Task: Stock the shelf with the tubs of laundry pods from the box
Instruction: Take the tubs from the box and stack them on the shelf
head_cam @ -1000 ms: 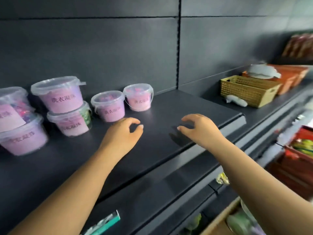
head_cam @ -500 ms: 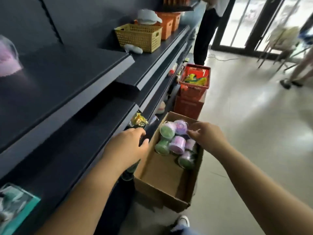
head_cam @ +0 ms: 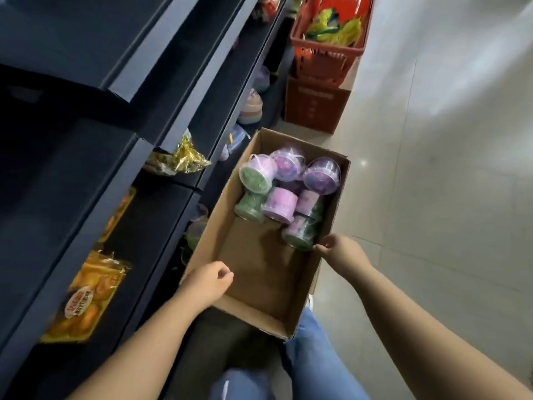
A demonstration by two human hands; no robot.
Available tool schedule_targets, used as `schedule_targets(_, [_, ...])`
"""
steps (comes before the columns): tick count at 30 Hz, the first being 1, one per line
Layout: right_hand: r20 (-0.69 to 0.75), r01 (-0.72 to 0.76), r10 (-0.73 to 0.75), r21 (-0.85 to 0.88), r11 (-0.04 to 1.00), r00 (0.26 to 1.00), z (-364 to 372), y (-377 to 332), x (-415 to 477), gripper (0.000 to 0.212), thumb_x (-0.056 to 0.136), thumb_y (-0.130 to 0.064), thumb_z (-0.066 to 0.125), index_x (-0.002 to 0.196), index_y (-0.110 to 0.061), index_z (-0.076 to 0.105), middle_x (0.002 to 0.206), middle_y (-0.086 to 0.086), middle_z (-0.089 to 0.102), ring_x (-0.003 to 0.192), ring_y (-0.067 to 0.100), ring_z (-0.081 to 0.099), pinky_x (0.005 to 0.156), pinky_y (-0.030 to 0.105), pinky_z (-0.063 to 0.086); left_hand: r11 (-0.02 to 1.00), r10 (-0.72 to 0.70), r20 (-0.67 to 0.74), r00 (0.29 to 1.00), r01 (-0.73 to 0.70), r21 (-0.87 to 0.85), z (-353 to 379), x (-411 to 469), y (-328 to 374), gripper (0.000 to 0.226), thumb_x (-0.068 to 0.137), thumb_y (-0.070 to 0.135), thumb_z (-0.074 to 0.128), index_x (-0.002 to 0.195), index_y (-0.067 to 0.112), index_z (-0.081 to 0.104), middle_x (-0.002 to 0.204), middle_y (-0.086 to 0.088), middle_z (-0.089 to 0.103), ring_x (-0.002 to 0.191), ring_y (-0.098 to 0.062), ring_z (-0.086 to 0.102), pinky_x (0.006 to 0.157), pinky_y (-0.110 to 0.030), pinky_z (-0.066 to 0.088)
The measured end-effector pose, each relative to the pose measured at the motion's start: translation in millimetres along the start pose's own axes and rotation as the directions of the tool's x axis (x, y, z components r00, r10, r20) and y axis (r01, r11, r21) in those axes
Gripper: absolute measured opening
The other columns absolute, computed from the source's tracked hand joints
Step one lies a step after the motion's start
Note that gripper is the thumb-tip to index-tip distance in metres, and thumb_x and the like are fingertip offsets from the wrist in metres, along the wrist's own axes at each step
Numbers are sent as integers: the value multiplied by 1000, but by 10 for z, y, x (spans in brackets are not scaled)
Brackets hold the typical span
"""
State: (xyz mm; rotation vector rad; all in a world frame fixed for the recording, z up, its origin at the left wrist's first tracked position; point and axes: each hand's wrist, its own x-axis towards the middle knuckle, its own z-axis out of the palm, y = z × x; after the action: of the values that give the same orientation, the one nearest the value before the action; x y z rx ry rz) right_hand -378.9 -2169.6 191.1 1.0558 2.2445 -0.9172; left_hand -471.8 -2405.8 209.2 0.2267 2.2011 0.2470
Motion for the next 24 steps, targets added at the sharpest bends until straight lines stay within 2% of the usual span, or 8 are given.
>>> schedule_targets(3, [42, -67, 64, 63, 996, 997, 84, -18, 441, 37, 90, -34, 54, 116, -8, 57, 117, 13, 63, 107, 30, 57, 82, 30, 43, 997, -78, 59, 995, 80, -25, 75, 547, 67, 18, 94, 36, 44, 95, 23, 56, 109, 0, 61, 99, -19, 55, 83, -28, 45])
schedule_targets(6, [84, -191, 176, 234, 953, 981, 268, -23, 871, 49, 90, -36, 54, 126, -4, 50, 127, 14, 57, 116, 31, 52, 90, 30, 40, 986, -126, 42, 991, 130, -101, 112, 1096, 178, 24, 95, 37, 43, 90, 17, 57, 97, -4, 63, 92, -24, 57, 77, -29, 43])
schedule_targets(8, [99, -263, 244, 383, 886, 965, 420, -30, 1121, 55, 90, -37, 55, 131, -2, 45, 131, 15, 53, 120, 30, 49, 92, 30, 38, 975, -139, 1, 990, 137, -177, 155, 1466, 233, 28, 95, 36, 44, 84, 14, 57, 91, -6, 61, 92, -27, 57, 77, -30, 41])
schedule_targets(11, [162, -409, 392, 573, 710, 906, 697, 1, 1525, 64, 89, -40, 55, 135, 0, 39, 135, 16, 48, 121, 30, 47, 91, 31, 36, 910, -198, -23, 980, 176, -374, 305, 2092, 257, 35, 94, 37, 46, 71, 12, 54, 88, -14, 56, 89, -28, 55, 81, -33, 43])
schedule_targets(13, [213, -494, 489, 657, 569, 846, 876, 57, 1742, 67, 87, -45, 55, 133, 1, 41, 133, 16, 49, 114, 30, 49, 87, 32, 35, 783, -306, 18, 952, 262, -564, 423, 2436, 262, 39, 91, 44, 48, 94, 7, 61, 101, -14, 56, 98, -28, 54, 92, -38, 46])
schedule_targets(15, [260, -543, 557, 719, 434, 789, 1070, 135, 1950, 75, 85, -49, 56, 138, 0, 35, 140, 15, 44, 124, 31, 44, 97, 36, 34, 628, -376, 116, 919, 345, -698, 502, 2730, 279, 59, 87, 53, 49, 127, 9, 49, 112, -8, 50, 108, -26, 51, 91, -39, 46])
schedule_targets(19, [325, -552, 611, 804, 223, 721, 1423, 208, 2204, 93, 79, -53, 62, 146, -5, 20, 150, 11, 29, 137, 28, 30, 109, 39, 26, 449, -383, 265, 885, 429, -784, 596, 3182, 330, 83, 76, 68, 52, 141, 21, 30, 141, -7, 38, 126, -24, 42, 87, -40, 43])
schedule_targets(24, [250, -578, 698, 766, 282, 671, 1709, 146, 2390, 102, 77, -55, 64, 148, -12, 6, 156, 6, 3, 143, 25, 14, 113, 35, 16, 348, -381, 249, 891, 388, -854, 742, 3498, 347, 76, 79, 66, 51, 140, 24, 31, 141, -3, 38, 121, -24, 43, 82, -37, 47])
